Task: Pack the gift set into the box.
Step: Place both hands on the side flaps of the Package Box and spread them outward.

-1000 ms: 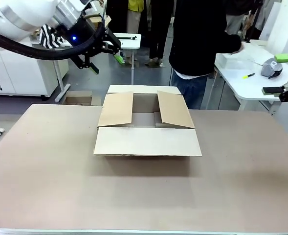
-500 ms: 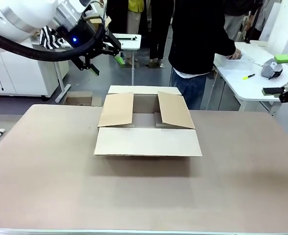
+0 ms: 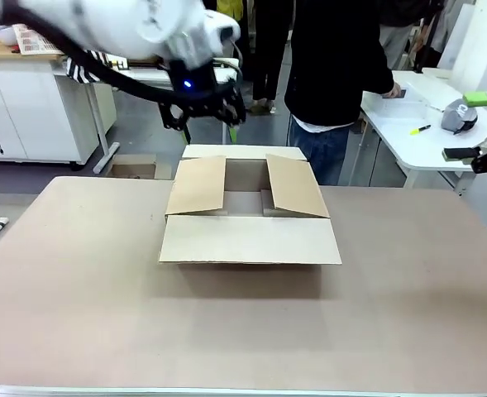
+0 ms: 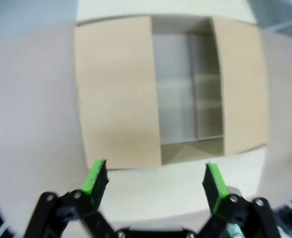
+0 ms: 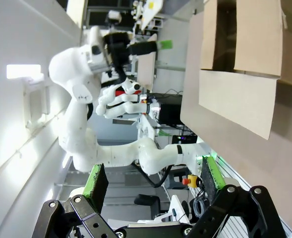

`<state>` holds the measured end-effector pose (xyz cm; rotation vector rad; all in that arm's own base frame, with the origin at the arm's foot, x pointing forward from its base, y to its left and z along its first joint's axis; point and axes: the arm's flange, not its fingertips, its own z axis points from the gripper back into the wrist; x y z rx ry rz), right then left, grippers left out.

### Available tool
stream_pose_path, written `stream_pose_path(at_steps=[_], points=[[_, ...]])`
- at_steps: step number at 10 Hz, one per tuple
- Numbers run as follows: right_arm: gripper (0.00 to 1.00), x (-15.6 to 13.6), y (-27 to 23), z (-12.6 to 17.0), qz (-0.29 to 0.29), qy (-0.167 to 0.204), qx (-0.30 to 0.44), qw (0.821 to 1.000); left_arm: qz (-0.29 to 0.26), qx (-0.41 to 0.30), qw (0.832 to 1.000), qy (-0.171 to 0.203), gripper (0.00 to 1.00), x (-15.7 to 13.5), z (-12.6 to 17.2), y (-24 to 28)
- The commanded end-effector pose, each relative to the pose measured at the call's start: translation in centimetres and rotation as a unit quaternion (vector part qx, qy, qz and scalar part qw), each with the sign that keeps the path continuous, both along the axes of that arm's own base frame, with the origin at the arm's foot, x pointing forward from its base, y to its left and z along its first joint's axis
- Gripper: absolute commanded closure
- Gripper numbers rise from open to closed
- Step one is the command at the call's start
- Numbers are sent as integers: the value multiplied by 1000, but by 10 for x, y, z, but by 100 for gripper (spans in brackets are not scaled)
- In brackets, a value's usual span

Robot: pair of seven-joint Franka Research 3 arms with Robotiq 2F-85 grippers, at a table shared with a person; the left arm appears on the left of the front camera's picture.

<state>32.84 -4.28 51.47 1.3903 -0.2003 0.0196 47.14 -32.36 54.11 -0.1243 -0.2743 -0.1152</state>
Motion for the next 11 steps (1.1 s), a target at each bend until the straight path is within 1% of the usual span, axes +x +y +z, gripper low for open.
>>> stream_pose_path(at_steps=[1,2,3,4,5,6,8,9,10,11], points=[[0,3,-1,2,3,-15,8,1000,39,63,996,43,0,50,-10,-45],[0,3,-1,2,3,-15,8,1000,60,88,993,52,0,62,-31,-58],[0,3,-1,2,3,-15,8,1000,96,123,986,51,0,76,-56,-71],[0,3,-1,2,3,-15,8,1000,87,132,984,78,0,88,-80,-81],[0,3,-1,2,3,-15,8,1000,82,157,982,71,0,95,-99,-89],[0,3,-1,2,3,-15,8,1000,84,187,975,80,0,99,-110,-95],[0,3,-1,2,3,-15,8,1000,89,255,959,85,0,102,-123,-93],[0,3,-1,2,3,-15,8,1000,90,286,951,82,0,99,-127,-93],[0,3,-1,2,3,-15,8,1000,104,311,942,74,0,99,-128,-93],[0,3,-1,2,3,-15,8,1000,100,330,936,77,0,97,-129,-94]])
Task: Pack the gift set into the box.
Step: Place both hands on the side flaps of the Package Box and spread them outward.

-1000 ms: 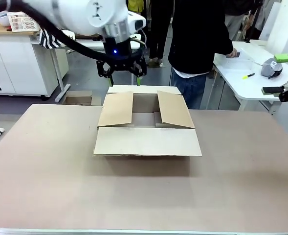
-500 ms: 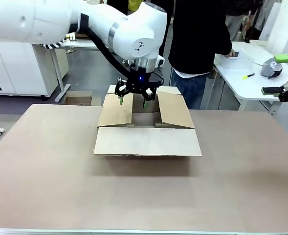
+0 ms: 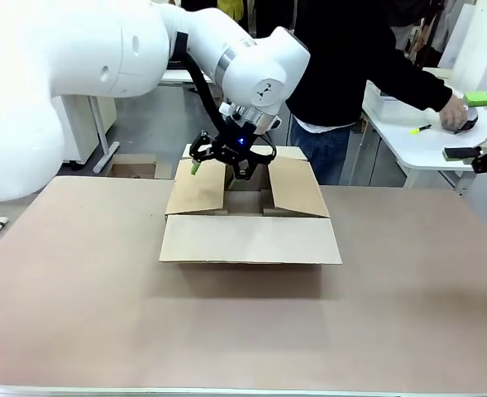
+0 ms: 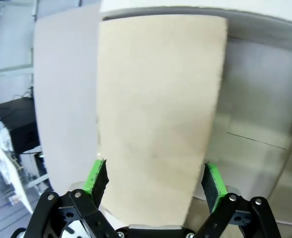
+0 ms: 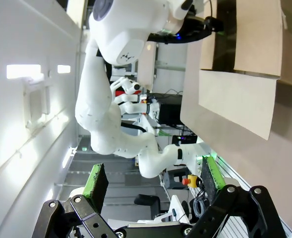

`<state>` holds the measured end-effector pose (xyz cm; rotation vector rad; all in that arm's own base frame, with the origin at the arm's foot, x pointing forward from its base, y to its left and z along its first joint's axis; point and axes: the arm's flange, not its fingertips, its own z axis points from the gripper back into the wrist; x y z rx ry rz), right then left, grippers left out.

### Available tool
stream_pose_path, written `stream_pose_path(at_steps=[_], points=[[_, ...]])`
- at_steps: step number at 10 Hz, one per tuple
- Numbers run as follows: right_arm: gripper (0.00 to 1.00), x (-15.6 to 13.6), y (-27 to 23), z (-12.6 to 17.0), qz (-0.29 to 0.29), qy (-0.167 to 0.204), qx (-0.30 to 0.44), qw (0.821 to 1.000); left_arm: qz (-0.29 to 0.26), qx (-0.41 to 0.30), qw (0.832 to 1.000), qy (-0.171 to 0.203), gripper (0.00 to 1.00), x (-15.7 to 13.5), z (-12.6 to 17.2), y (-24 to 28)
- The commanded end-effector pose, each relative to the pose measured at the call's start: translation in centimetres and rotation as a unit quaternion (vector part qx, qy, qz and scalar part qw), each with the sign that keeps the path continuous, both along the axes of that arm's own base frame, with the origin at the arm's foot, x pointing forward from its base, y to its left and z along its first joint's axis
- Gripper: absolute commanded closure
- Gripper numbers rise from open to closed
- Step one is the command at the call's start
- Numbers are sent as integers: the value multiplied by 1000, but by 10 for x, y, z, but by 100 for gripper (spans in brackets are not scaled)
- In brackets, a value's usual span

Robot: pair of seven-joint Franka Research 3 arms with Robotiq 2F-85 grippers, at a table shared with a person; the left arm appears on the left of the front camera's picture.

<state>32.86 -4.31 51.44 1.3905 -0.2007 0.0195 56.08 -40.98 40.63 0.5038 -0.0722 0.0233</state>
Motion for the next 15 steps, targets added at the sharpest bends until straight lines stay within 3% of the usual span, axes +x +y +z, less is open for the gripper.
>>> stream_pose_path(at_steps=[1,4,9,12,15], points=[[0,3,-1,2,3,-15,8,1000,-15,46,999,6,0,7,5,-7],[0,3,-1,2,3,-15,8,1000,-13,82,997,7,0,7,13,2],[0,3,-1,2,3,-15,8,1000,-2,75,997,-21,0,5,43,24],[0,3,-1,2,3,-15,8,1000,8,28,999,-38,0,-4,73,54],[0,3,-1,2,3,-15,8,1000,2,-41,999,-17,0,-11,83,86]])
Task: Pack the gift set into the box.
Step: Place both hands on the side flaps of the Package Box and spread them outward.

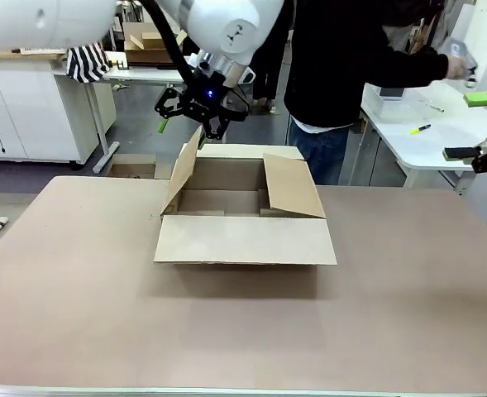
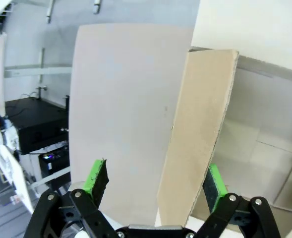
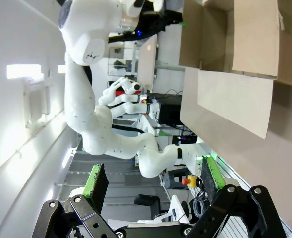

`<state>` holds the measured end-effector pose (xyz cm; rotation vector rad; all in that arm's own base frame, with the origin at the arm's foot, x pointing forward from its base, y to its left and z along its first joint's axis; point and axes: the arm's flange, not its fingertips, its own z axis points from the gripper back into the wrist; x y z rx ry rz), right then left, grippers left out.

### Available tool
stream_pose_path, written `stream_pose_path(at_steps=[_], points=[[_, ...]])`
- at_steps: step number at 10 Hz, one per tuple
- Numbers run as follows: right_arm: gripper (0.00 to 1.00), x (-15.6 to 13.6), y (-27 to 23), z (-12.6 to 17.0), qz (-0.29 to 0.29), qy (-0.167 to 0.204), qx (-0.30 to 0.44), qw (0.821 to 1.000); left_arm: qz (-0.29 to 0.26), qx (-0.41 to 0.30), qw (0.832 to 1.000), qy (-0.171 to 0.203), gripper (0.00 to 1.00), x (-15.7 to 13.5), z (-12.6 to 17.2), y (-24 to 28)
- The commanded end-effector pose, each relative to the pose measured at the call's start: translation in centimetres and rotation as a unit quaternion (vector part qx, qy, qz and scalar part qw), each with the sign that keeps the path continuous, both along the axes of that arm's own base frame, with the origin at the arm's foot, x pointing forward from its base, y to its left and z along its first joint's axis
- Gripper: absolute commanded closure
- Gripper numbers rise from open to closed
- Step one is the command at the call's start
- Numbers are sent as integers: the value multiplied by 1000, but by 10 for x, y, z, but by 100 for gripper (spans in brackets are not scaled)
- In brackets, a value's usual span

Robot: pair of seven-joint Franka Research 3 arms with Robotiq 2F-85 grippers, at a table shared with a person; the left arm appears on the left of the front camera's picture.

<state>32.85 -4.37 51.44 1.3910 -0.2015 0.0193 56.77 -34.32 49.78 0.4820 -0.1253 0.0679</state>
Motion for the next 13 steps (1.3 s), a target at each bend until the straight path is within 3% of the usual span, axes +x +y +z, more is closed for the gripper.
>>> stream_pose_path(at_steps=[1,3,8,10,13], points=[[0,3,0,2,3,-15,7,1000,-8,-52,998,22,0,-17,-9,33],[0,3,0,2,3,-15,7,1000,10,-83,996,32,0,-16,-14,58],[0,3,0,2,3,-15,7,1000,39,-188,981,15,0,-36,-9,123],[0,3,0,2,3,-15,7,1000,21,-255,966,26,0,-35,-22,145],[0,3,0,2,3,-15,7,1000,-38,-362,931,26,0,-39,-32,178]])
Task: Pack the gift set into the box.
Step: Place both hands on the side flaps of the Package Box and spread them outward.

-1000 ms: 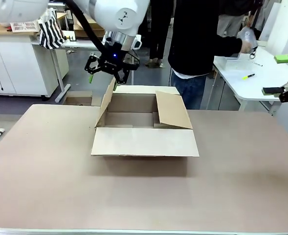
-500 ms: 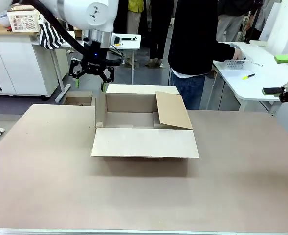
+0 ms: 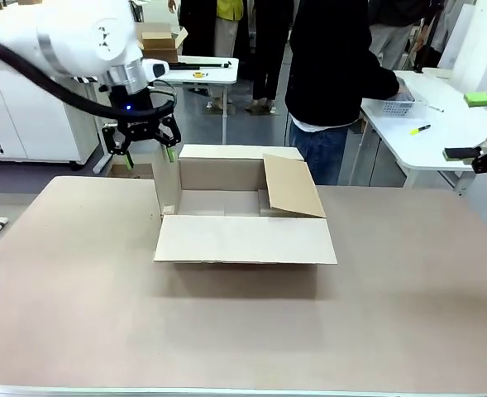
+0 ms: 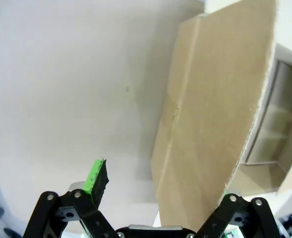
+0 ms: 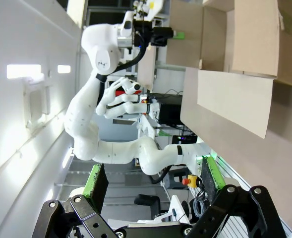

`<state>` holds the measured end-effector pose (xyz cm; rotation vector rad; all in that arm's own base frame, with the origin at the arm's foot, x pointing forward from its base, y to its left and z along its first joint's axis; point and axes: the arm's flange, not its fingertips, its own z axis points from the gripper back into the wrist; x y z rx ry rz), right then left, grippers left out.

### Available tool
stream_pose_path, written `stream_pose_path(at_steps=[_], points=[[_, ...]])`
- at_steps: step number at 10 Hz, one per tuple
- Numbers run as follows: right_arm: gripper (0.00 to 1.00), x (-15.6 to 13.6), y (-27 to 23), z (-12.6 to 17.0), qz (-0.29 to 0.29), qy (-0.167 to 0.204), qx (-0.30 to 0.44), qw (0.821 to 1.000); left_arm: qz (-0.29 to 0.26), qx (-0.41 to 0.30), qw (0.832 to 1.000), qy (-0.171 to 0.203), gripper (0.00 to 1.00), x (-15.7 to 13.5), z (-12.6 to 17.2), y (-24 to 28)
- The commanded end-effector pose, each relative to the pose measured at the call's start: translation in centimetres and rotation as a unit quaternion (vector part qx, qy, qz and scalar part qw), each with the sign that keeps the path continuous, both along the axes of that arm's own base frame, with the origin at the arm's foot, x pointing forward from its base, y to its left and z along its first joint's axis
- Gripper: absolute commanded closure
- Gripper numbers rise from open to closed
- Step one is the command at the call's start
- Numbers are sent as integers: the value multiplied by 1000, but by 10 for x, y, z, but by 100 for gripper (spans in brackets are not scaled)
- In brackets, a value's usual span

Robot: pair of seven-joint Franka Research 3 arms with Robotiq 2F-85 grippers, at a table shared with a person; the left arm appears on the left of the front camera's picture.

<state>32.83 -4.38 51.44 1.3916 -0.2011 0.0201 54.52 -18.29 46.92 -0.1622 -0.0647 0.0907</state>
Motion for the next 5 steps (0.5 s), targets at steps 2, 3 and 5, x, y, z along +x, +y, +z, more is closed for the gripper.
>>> stream_pose_path(at_steps=[2,3,5], points=[[0,3,0,2,3,-15,7,1000,-70,-109,991,-25,0,-25,-8,43],[0,3,0,2,3,-15,7,1000,-64,-124,990,-31,0,-29,-11,55],[0,3,0,2,3,-15,7,1000,-50,-138,989,-30,0,-35,-21,72]])
